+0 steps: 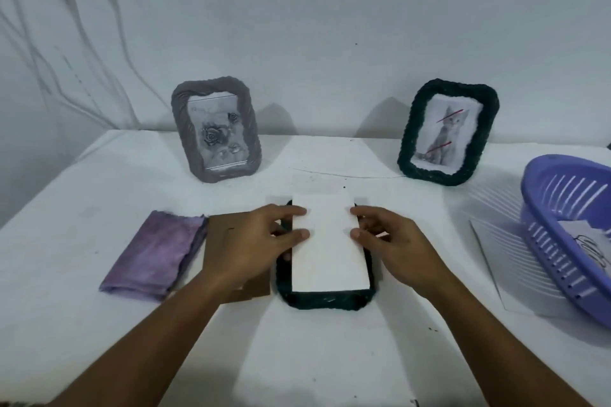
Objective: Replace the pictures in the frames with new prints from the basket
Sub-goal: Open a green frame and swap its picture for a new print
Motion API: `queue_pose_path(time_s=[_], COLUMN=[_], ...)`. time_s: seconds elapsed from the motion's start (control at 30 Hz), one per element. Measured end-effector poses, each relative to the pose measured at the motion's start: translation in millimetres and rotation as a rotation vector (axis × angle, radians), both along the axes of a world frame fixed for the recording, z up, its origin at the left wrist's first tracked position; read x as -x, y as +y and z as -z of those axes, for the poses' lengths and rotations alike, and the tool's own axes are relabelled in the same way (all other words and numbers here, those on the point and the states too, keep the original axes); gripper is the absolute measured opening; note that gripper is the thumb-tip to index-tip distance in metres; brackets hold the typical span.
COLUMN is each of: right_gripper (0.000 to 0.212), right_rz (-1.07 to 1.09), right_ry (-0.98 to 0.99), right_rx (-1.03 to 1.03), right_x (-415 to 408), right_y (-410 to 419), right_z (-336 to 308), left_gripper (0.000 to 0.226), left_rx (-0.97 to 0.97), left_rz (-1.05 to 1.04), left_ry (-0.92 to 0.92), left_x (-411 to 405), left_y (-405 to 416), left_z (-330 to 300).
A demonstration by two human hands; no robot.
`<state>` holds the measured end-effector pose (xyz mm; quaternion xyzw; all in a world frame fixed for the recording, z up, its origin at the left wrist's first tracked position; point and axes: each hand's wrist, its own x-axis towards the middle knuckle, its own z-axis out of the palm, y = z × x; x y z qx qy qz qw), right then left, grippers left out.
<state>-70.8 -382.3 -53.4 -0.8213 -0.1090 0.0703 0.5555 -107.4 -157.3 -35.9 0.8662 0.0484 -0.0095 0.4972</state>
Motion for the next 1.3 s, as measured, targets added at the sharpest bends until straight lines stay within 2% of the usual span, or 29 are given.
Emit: queue_pose_path(time_s=[0.17,0.27,0.63,0.9,1.3], right_gripper=[0.033,0.034,0.036,0.037,0.041], right_rz=[-0.037,-0.063,-0.077,-0.069,-0.081], right_ry=[-0.153,-0.211,-0.241,-0.277,-0.264], right_rx=[0.285,0.397,0.575,0.595,0.613], right_x=[10.3,12.7,4.3,0.2,-5.8], right_y=[6.8,10.0,17.8,20.3,18.1], right_z=[11.1,15.4,16.6,16.1,20.1], left_gripper=[0.037,0.042,0.048,0.048,0.048], left_rx=[-0.399,-0.505,-0.561,-0.647,-0.643], left_rz=[0.123,0.153,0.204,0.213,0.181], left_ry=[-0.104,-0.13,-0.117,-0.107,-0.1], left_x=[0.9,-0.3,-8.0,-12.8,-17.3], left_y=[8.1,10.5,8.2,2.3,0.2], left_z=[12.3,19.3,24.7,20.4,26.1])
